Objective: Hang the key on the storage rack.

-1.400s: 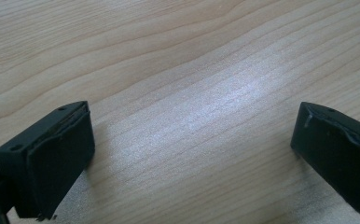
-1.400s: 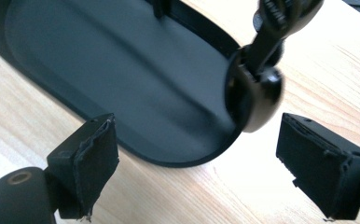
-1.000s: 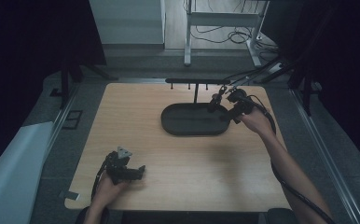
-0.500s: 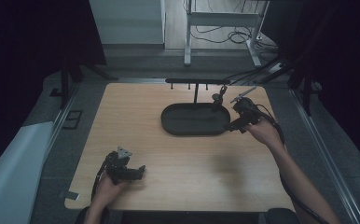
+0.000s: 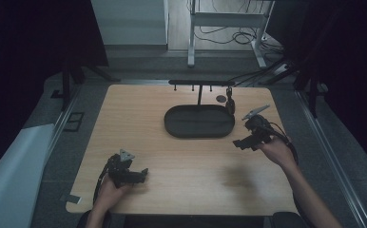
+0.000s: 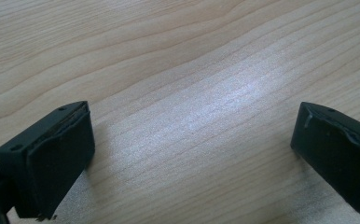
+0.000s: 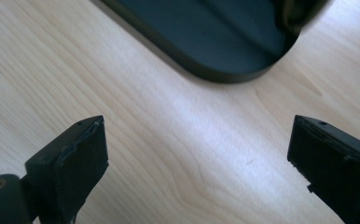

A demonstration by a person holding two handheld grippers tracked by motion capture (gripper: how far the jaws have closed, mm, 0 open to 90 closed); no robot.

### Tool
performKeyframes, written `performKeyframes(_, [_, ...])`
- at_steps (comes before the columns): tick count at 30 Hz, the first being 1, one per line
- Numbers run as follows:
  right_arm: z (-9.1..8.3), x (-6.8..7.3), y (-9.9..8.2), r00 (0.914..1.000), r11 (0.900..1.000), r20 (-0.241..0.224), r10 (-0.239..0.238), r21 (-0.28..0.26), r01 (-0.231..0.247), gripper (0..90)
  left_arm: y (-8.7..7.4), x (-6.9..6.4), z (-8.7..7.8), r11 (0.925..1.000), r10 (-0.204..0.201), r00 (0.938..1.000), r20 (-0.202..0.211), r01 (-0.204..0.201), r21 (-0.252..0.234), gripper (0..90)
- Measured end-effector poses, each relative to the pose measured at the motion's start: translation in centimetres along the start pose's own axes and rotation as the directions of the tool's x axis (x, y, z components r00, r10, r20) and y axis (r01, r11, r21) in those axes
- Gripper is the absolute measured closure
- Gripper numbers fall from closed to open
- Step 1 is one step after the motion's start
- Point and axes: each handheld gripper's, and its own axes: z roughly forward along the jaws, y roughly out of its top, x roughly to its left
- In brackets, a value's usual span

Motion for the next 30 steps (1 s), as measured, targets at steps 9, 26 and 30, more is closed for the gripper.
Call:
performKeyframes(9, [1.1,0.7,-3.3,0.9999,0.9999,0.010,0.008,0.006,-0.008,3.0,0.0,0.0,0.0,1.0000,-0.001,1.0000,-0.002,0.001,0.001,0.0])
performKeyframes(26, [3.6,2.5,-9.4,0.9964,0.9928,0.009,0.084,-0.087,-0.083,3.6,0.0,-0.1,0.0,1.0000,-0.005,1.0000,-0.004,0.005,-0.002,0.0])
performKeyframes(30, [4.2,2.9,-10.6,0.9959,0.9927,0.028,0.086,-0.087,-0.084,3.9,0.0,-0.1,0.0,1.0000,-0.005,1.0000,-0.005,0.005,-0.002,0.0])
